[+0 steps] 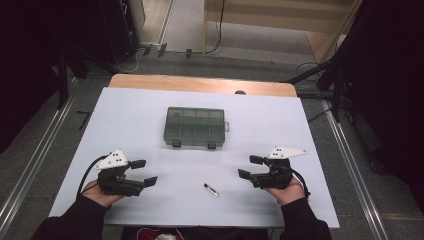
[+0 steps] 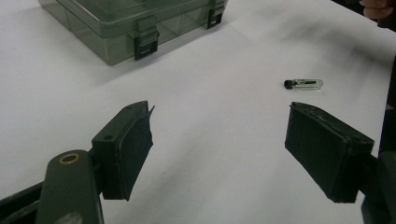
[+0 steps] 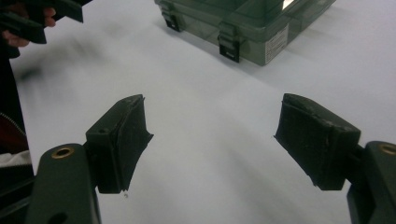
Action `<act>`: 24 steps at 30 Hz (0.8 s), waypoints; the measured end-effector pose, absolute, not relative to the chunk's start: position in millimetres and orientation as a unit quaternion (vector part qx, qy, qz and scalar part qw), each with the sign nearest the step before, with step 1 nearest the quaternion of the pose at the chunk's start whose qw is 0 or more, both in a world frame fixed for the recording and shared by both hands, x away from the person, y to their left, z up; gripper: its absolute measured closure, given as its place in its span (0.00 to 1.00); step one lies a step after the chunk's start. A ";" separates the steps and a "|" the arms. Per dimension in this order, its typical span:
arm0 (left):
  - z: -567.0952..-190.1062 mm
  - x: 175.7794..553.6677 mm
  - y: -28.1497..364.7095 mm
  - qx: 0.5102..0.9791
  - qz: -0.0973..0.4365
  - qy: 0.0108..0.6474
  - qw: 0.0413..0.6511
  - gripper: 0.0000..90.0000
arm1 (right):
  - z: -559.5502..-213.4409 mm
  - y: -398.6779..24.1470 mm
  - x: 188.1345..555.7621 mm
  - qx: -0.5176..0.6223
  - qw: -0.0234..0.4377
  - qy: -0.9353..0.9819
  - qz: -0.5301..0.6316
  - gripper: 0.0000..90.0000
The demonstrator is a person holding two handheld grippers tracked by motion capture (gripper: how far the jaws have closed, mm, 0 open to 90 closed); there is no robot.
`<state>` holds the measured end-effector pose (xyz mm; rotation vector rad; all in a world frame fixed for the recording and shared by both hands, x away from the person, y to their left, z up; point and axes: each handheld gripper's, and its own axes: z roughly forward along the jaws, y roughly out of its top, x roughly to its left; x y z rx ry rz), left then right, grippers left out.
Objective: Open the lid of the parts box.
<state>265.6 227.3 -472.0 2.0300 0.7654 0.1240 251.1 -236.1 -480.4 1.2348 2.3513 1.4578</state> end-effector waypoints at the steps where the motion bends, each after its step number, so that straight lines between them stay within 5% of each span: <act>1: -472.1 265.7 227.4 0.827 0.051 0.312 0.465 0.25 | -480.0 -235.7 252.7 0.407 0.058 0.774 0.480 0.28; 24: -471.7 265.1 227.5 0.826 0.050 0.311 0.467 0.25 | -476.1 -224.4 277.1 0.412 0.066 0.773 0.478 0.28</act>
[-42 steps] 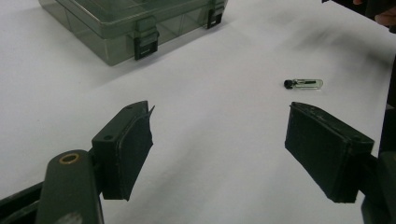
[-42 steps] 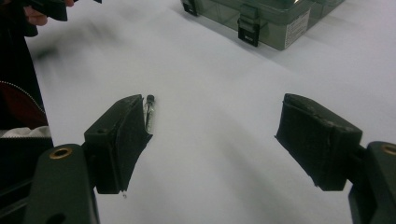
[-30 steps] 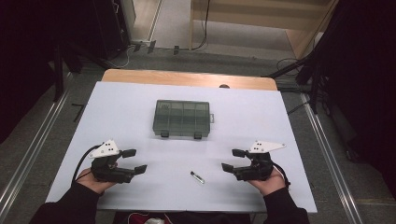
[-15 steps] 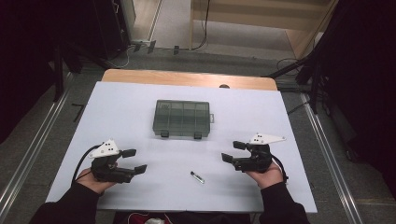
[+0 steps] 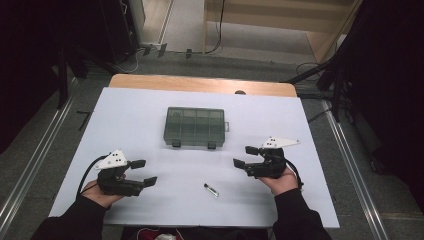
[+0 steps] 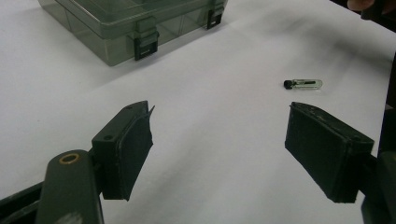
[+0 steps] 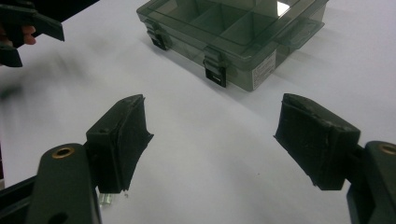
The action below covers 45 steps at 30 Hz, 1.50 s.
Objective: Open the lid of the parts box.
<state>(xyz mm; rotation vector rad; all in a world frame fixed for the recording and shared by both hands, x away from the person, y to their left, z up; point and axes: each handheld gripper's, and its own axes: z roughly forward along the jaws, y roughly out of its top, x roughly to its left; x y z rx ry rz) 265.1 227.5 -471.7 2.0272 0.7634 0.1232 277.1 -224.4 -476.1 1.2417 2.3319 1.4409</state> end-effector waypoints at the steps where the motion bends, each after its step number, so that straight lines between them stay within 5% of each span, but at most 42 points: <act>1: -471.7 265.0 227.4 0.826 0.050 0.311 0.467 0.25 | -476.2 -223.6 278.0 0.412 0.068 0.773 0.477 0.28; 33: -471.9 264.5 226.7 0.828 0.050 0.308 0.465 0.25 | -479.0 -199.7 316.6 0.417 0.084 0.774 0.469 0.27; 45: -471.8 264.5 226.9 0.828 0.050 0.308 0.465 0.25 | -482.9 -192.8 325.8 0.419 0.086 0.779 0.459 0.35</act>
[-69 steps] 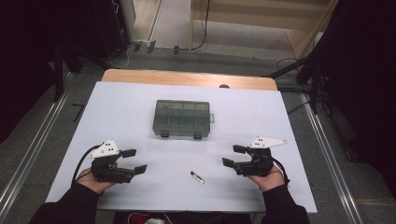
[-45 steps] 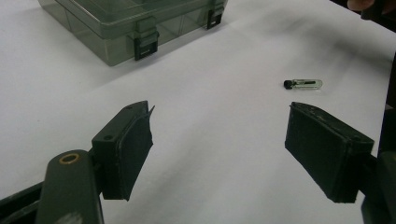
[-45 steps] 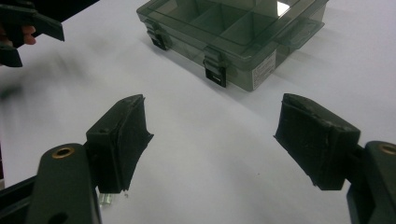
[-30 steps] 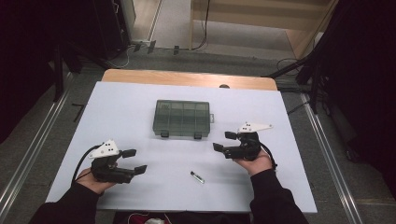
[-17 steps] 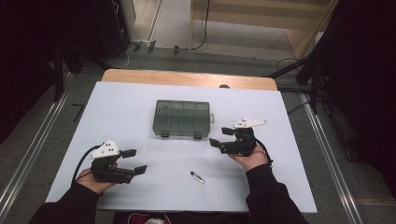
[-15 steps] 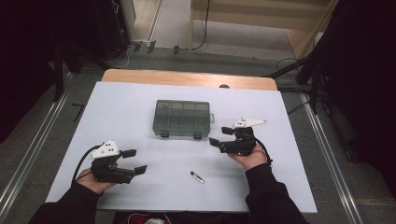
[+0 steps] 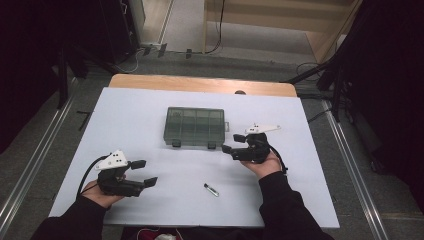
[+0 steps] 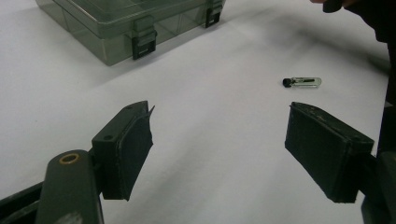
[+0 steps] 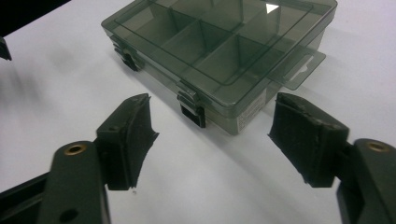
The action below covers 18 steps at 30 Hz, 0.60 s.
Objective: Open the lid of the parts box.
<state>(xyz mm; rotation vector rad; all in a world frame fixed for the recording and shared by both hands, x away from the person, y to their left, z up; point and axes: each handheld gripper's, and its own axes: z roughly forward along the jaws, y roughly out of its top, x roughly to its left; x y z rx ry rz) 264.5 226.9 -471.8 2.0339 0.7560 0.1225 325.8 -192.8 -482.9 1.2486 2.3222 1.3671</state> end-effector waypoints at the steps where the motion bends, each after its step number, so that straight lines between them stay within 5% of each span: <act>1: -471.8 264.6 227.0 0.828 0.050 0.308 0.465 0.25 | -484.6 -192.3 327.2 0.420 0.085 0.781 0.455 0.37; 11: -472.1 264.7 226.8 0.829 0.050 0.308 0.464 0.25 | -493.3 -189.1 332.2 0.417 0.086 0.804 0.414 0.60; 18: -472.2 264.3 226.3 0.829 0.050 0.308 0.464 0.25 | -497.0 -188.3 339.2 0.426 0.060 0.811 0.396 0.91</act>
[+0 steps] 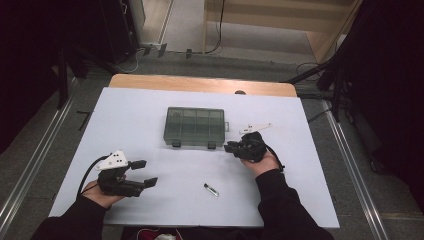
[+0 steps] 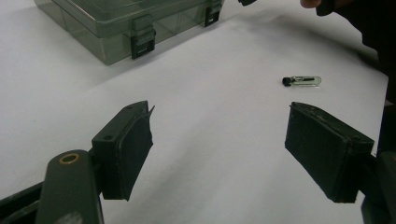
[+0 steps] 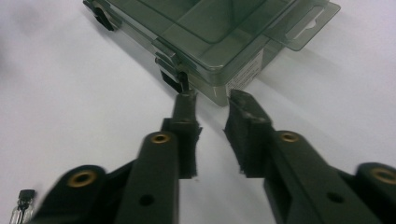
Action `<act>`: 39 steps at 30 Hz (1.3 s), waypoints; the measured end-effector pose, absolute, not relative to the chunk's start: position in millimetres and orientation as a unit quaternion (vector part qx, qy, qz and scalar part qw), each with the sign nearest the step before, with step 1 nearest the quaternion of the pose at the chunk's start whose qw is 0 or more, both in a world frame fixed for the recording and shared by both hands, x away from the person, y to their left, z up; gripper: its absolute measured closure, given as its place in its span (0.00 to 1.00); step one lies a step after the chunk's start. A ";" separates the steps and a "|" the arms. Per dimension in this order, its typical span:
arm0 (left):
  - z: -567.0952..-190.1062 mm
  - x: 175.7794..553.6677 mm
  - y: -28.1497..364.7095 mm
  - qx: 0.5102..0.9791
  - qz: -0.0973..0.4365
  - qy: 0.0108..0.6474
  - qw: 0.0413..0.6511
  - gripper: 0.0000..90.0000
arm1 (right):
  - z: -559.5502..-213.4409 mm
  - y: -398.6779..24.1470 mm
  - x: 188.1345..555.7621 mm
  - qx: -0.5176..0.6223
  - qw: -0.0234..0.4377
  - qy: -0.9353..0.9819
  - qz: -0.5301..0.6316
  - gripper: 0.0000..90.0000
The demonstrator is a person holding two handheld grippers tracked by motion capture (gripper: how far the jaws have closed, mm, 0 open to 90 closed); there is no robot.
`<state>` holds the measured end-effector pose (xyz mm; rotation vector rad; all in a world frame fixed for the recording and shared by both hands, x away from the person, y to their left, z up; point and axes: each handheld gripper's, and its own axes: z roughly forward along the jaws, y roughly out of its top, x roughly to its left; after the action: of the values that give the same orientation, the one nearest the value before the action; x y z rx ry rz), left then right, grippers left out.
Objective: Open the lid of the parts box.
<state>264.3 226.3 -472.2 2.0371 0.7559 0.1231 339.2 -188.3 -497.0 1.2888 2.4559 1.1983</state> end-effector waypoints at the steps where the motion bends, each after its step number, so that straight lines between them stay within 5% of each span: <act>1: -472.2 264.4 226.4 0.829 0.050 0.308 0.464 0.25 | -496.6 -187.1 341.2 0.429 0.053 0.812 0.392 0.98; 39: -472.7 264.6 226.0 0.831 0.049 0.305 0.462 0.25 | -498.8 -187.7 347.9 0.442 0.049 0.804 0.396 1.00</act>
<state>264.6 226.0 -472.7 2.0449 0.7506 0.1195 347.9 -187.7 -498.8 1.3463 2.4498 1.2063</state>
